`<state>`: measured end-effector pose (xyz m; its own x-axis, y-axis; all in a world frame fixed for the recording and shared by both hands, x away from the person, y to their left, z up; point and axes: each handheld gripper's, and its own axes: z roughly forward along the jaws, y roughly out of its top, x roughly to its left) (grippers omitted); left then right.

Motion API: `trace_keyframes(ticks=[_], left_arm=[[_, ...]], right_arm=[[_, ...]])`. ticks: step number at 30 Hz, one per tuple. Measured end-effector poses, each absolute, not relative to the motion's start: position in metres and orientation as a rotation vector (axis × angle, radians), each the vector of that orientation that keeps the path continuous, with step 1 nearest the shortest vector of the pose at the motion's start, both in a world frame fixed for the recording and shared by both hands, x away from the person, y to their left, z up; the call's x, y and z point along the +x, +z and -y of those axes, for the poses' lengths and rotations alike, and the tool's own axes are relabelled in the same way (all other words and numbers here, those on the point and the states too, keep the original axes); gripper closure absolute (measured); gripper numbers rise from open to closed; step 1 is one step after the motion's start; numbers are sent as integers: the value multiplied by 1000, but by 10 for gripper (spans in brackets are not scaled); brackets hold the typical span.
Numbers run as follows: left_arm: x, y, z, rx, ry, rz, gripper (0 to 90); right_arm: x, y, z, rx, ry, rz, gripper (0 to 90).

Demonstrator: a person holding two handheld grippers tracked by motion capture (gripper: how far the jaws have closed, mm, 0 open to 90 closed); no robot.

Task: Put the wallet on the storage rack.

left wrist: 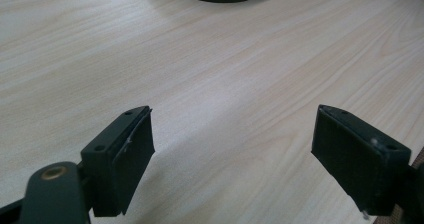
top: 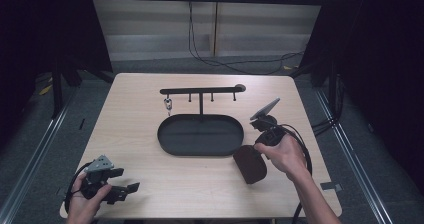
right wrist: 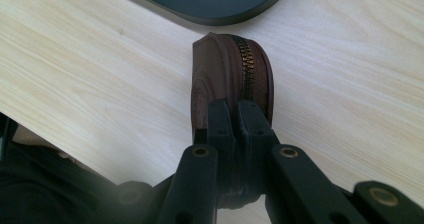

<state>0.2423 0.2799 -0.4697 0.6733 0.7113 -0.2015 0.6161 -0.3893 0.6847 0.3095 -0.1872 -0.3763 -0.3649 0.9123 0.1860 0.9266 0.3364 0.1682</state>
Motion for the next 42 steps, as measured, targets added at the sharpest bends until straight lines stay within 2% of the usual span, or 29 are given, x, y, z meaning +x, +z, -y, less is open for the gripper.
trace_keyframes(ticks=[22, 42], left_arm=[[244, -470, -281, 2119, 157, -1029, 168], [243, -469, -280, 2122, 163, -1017, 168]], right_arm=[[339, -339, 183, -1791, -322, 2539, 860], [377, -333, 174, -1905, -301, 2484, 860]])
